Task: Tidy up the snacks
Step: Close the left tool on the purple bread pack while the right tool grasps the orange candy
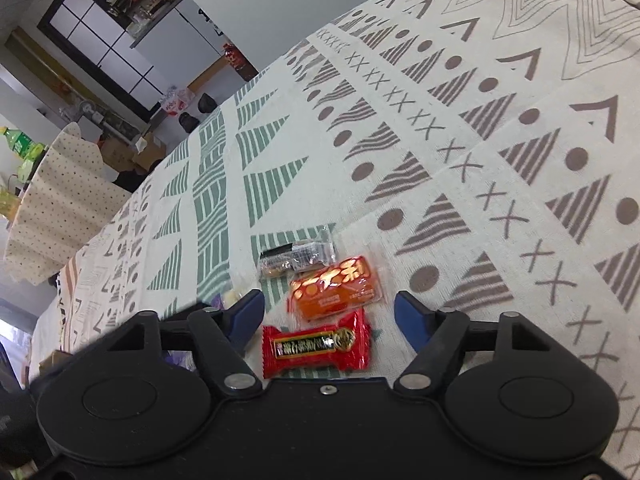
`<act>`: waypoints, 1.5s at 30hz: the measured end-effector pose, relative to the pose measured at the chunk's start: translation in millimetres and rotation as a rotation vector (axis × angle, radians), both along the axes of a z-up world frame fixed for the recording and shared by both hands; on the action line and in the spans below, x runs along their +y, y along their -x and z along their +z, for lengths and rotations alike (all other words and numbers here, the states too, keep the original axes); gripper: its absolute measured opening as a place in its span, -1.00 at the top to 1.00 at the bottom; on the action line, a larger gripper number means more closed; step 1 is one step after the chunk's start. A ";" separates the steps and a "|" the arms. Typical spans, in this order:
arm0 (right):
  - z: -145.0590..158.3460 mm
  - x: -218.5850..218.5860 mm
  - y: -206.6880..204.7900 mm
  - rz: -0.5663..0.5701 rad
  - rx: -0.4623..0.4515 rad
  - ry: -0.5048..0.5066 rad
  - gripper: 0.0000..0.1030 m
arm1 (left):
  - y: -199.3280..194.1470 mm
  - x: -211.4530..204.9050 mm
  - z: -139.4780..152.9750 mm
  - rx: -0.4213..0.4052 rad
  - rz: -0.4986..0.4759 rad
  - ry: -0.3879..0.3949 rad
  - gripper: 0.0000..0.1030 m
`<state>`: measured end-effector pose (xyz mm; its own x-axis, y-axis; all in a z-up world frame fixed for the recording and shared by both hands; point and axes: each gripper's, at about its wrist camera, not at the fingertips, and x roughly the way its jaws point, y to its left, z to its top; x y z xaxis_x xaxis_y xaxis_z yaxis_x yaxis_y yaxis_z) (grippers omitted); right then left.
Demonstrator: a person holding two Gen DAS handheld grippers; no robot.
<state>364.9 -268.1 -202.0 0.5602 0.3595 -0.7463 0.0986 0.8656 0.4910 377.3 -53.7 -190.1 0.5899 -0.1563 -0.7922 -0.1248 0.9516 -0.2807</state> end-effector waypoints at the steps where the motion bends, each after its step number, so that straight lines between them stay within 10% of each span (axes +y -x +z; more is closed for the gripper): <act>1: -1.0 0.0 -1.9 0.000 -0.001 -0.008 -0.27 | 0.1 -0.9 -1.0 0.004 -0.003 -0.004 -0.96; 24: -3.4 46.4 -33.5 0.083 -0.048 0.235 -0.26 | 13.8 -9.1 -9.0 0.066 0.015 -0.101 -0.77; 32: 0.6 26.8 -29.2 0.045 0.005 0.233 0.33 | 11.5 -10.9 -10.6 0.061 0.027 -0.136 -0.75; 36: 0.5 27.0 -29.2 0.058 0.011 0.223 0.29 | 13.0 -17.3 -14.3 0.060 0.004 -0.174 -0.74; 45: 1.2 34.1 -24.2 0.107 0.010 0.252 0.61 | 22.7 -21.2 -8.2 0.053 -0.030 -0.173 0.11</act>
